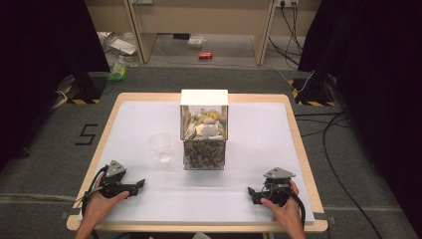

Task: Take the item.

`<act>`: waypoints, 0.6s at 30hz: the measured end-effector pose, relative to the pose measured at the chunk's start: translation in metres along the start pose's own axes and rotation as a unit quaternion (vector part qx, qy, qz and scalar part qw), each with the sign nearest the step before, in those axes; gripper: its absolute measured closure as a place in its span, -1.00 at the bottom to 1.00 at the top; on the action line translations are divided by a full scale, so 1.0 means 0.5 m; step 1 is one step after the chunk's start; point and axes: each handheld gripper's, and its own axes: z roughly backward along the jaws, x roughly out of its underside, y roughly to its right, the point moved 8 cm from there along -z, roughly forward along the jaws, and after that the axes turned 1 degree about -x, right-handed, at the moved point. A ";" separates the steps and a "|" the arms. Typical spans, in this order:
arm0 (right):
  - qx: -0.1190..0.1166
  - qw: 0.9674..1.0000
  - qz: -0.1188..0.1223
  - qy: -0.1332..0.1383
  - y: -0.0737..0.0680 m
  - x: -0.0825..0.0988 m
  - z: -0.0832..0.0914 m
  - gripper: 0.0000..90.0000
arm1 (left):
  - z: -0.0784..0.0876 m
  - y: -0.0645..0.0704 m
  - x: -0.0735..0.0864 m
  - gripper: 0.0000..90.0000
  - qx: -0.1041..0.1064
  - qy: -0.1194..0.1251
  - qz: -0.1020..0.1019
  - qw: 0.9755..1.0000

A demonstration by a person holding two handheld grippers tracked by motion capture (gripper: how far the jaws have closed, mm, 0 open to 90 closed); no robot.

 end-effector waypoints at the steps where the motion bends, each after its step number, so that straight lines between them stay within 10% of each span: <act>1: 0.000 1.000 -0.001 0.000 0.000 0.000 0.000 -0.99 | 0.000 0.000 0.000 -0.73 0.001 0.000 0.000 1.000; 18: 0.000 1.000 0.002 0.001 0.001 0.000 0.000 -0.99 | 0.052 0.023 -0.050 -0.51 0.029 0.051 -0.011 0.998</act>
